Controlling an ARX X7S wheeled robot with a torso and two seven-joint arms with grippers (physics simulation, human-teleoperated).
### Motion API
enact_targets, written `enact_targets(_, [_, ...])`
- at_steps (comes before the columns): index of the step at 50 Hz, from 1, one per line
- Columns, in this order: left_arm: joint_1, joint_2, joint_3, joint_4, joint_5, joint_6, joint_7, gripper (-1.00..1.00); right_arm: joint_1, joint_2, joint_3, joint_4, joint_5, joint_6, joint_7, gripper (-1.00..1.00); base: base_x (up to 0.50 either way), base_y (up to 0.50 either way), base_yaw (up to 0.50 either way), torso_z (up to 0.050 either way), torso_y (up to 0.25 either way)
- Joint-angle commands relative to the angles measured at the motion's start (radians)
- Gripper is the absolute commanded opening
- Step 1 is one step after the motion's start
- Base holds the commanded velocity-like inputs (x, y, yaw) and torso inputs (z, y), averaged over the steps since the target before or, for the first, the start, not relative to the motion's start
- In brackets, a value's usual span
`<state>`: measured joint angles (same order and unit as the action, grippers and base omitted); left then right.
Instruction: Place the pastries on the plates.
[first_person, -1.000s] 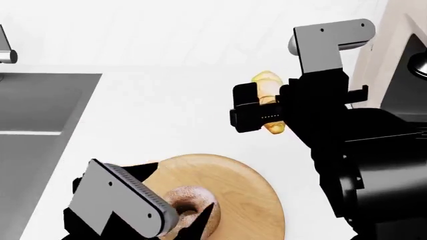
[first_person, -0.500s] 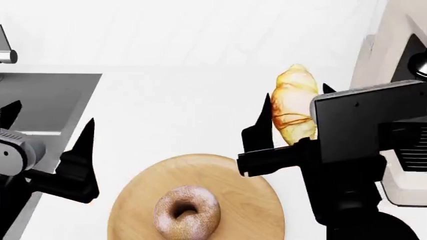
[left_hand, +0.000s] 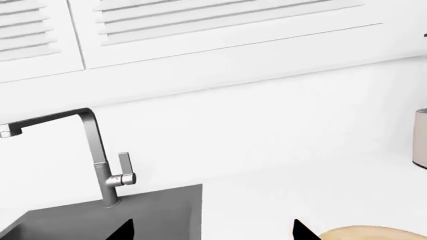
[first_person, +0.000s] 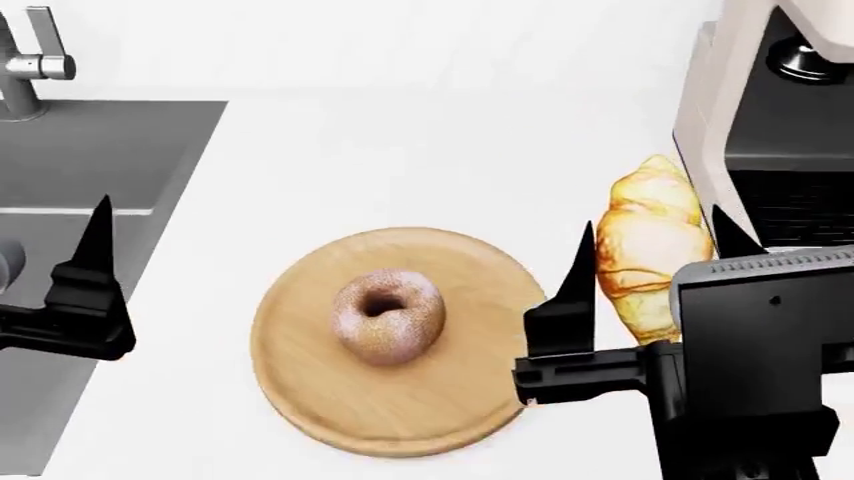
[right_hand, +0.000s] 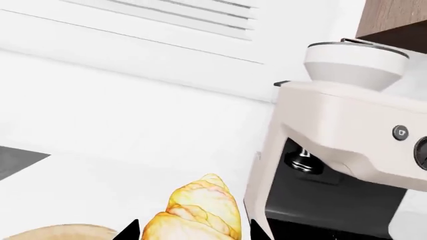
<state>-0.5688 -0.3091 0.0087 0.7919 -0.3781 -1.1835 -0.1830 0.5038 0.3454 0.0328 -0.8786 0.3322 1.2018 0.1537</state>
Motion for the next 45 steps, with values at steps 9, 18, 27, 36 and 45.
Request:
enact_targets(9, [-0.008,-0.009,-0.007,-0.032,0.005,0.016,0.014,1.00,-0.022,0.019,-0.039,-0.004,-0.033,-0.058,-0.025,-1.00,-0.40,0.11,0.00,0.000,0.000])
enact_targets(18, [-0.001,-0.016,-0.039,-0.050,-0.001,0.027,0.018,1.00,-0.024,0.027,-0.049,0.001,-0.033,-0.070,-0.027,-1.00,-0.02,0.46,0.00,0.000,0.000])
enact_targets(27, [-0.001,-0.015,-0.036,-0.056,-0.001,0.033,0.013,1.00,-0.030,0.028,-0.046,0.012,-0.029,-0.090,-0.031,-1.00,0.00,0.50,0.00,0.000,0.000])
enact_targets(36, [-0.001,-0.016,-0.034,-0.052,-0.005,0.029,0.008,1.00,-0.036,0.029,-0.043,0.020,-0.026,-0.101,-0.031,-1.00,0.00,0.50,0.00,0.000,0.000])
enact_targets(45, [0.001,-0.019,-0.036,-0.052,-0.010,0.031,0.007,1.00,-0.044,0.031,-0.045,0.042,-0.030,-0.124,-0.028,-1.00,0.00,0.50,0.00,0.000,0.000])
